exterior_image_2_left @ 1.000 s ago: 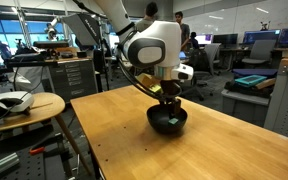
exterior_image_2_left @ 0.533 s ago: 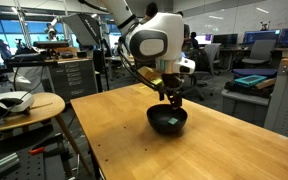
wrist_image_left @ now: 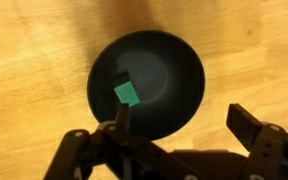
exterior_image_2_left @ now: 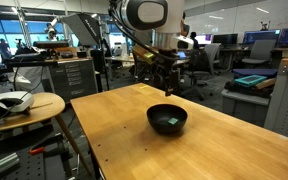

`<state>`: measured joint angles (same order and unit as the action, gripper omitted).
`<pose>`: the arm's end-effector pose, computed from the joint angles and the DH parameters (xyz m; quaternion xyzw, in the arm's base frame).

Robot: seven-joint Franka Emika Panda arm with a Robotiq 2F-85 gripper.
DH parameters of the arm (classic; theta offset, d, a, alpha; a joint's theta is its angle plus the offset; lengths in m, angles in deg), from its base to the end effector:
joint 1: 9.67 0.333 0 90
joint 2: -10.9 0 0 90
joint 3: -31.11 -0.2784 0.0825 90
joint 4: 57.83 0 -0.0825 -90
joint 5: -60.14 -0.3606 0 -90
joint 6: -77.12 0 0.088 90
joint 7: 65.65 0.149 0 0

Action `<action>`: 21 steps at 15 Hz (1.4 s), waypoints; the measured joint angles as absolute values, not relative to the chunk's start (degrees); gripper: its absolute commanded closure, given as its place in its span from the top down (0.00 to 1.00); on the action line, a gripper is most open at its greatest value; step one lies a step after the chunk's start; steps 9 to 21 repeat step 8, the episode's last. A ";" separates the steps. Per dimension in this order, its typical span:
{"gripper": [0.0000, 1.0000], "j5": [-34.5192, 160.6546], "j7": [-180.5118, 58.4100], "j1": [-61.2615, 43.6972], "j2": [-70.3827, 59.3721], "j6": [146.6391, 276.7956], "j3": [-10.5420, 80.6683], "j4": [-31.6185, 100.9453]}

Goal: Put the green block in the black bowl

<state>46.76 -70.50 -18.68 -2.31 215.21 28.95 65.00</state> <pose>0.5447 -0.0572 0.2379 -0.9910 0.1032 -0.0260 0.0814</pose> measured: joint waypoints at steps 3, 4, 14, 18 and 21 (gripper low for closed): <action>1.00 51.18 -68.83 -17.28 1.15 213.28 30.47 65.81; 1.00 52.83 -68.51 -16.94 2.11 212.49 30.80 66.12; 1.00 53.06 -68.42 -16.76 1.94 212.38 30.94 66.33; 1.00 53.06 -68.42 -16.76 1.94 212.38 30.94 66.33; 1.00 53.06 -68.42 -16.76 1.94 212.38 30.94 66.33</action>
